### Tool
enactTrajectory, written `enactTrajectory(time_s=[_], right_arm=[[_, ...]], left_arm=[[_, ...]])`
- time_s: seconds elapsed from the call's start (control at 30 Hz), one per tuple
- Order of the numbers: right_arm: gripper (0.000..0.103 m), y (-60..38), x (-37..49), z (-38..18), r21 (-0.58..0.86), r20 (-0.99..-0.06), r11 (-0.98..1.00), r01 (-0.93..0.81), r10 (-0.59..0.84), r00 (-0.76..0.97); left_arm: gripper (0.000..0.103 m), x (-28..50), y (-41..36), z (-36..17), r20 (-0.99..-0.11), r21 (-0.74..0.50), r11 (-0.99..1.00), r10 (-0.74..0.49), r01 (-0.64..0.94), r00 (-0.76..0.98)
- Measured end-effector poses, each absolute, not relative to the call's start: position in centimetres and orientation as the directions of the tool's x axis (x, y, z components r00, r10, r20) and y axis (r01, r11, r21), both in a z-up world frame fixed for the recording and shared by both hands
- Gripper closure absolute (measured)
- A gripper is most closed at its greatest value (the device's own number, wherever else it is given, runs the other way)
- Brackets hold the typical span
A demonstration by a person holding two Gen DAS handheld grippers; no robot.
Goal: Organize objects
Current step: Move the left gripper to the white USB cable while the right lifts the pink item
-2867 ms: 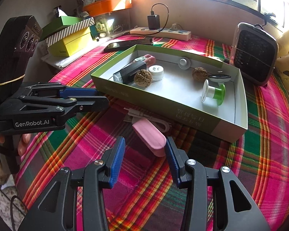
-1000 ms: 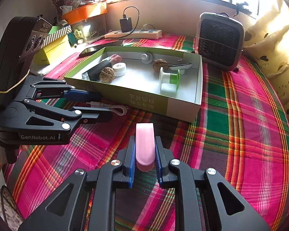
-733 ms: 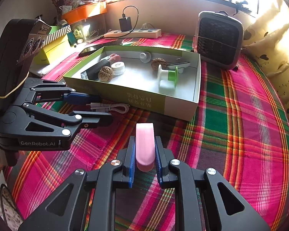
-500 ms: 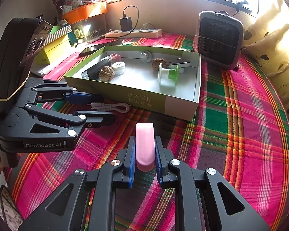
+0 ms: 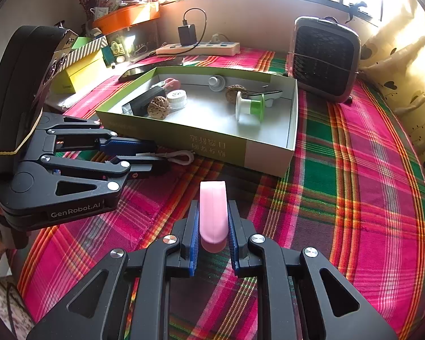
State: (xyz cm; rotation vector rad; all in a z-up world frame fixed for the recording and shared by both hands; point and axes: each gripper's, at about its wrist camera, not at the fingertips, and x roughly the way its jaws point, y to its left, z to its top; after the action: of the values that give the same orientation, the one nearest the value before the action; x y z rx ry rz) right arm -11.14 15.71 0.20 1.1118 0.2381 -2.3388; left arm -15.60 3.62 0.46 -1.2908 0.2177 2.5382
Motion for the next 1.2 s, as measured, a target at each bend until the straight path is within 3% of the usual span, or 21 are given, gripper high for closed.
enactTrajectory(time_s=[1.2], right_arm=[[0.084,15.9,-10.2,0.3,0.066,-0.759,-0.857,0.511,-0.375,-0.532]], left_arm=[[0.088,-13.5,3.6,0.9,-0.789,-0.062,-0.946,0.242,-0.319,-0.564]])
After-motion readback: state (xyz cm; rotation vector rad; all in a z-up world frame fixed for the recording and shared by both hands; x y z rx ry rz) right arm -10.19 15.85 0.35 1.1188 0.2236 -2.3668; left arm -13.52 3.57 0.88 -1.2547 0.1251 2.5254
